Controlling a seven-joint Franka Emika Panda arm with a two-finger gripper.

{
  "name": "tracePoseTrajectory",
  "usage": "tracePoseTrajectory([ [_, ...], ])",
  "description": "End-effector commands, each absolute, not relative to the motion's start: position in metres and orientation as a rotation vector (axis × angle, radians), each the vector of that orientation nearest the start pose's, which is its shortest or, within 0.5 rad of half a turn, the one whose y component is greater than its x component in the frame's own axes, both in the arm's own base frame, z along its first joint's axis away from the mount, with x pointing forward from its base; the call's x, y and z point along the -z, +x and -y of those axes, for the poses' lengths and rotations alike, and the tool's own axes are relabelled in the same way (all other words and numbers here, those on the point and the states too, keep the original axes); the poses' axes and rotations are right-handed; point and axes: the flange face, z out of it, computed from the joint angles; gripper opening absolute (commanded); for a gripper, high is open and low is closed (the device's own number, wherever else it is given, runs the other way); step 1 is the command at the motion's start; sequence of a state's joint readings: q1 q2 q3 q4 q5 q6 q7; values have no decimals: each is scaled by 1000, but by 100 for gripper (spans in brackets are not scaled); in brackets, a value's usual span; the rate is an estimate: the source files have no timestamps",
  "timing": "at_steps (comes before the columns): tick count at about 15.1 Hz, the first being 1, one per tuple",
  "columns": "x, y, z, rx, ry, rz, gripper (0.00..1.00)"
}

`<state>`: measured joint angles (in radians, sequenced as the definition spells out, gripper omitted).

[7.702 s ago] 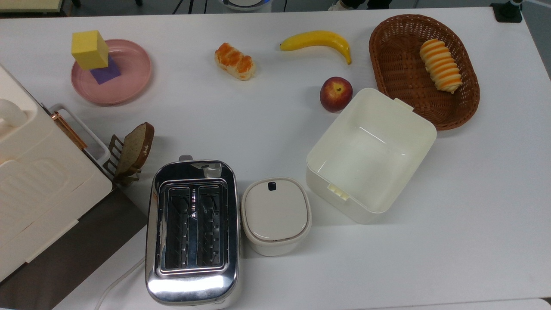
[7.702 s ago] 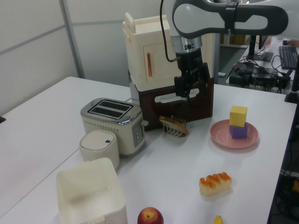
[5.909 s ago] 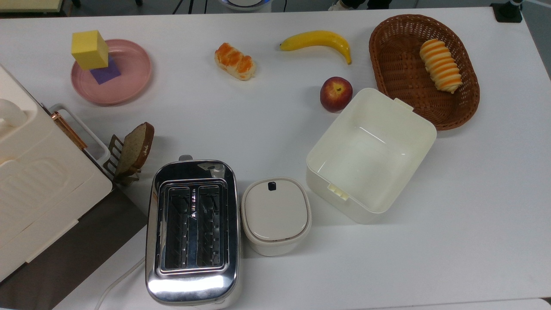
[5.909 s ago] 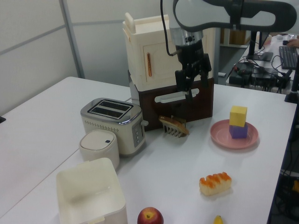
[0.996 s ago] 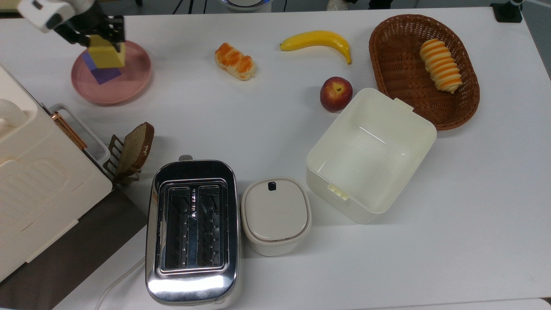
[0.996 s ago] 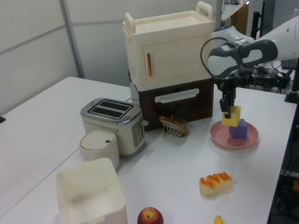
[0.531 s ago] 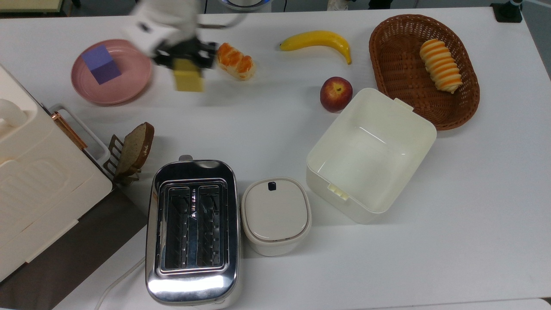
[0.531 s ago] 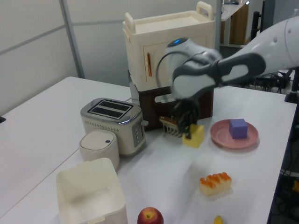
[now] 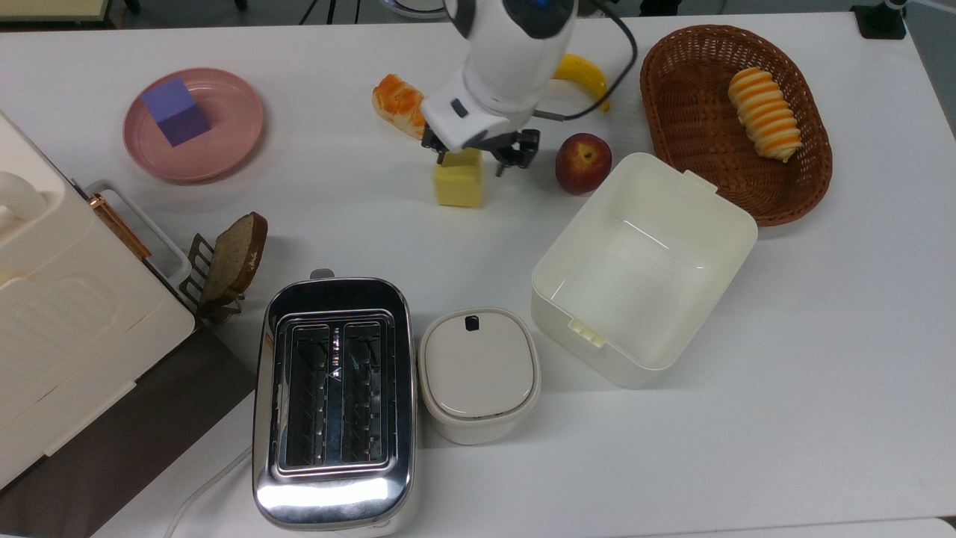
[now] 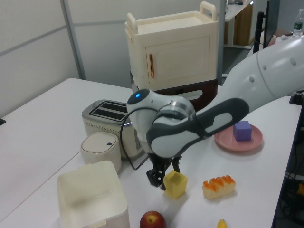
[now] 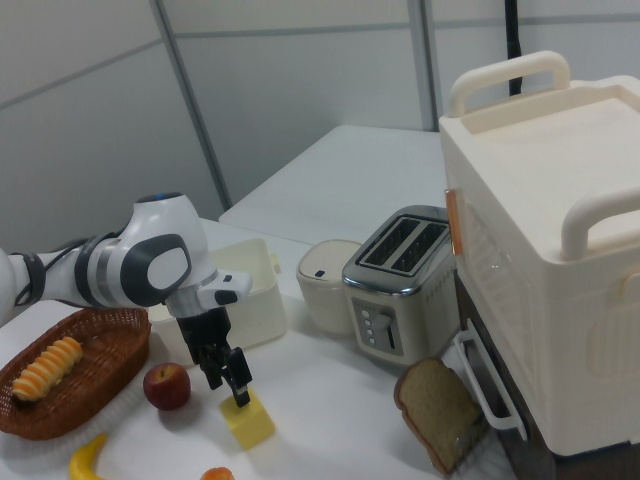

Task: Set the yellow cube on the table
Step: 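Open the gripper, release the yellow cube, and raise the arm away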

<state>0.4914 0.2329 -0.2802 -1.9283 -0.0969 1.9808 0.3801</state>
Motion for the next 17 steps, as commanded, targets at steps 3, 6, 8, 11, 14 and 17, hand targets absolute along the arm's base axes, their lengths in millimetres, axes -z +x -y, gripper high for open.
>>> tracePoseTrajectory([
  [3, -369, 581, -130, -147, -3335, -202, 100],
  [6, -415, 586, -111, -130, -3317, -259, 100],
  [8, -456, 587, -91, -155, -3304, -317, 100],
  [11, -518, 579, -55, -223, -3268, -247, 100],
  [14, -557, 563, -16, -245, -3215, -240, 100],
  [17, -581, 551, 32, -202, -3103, -123, 100],
])
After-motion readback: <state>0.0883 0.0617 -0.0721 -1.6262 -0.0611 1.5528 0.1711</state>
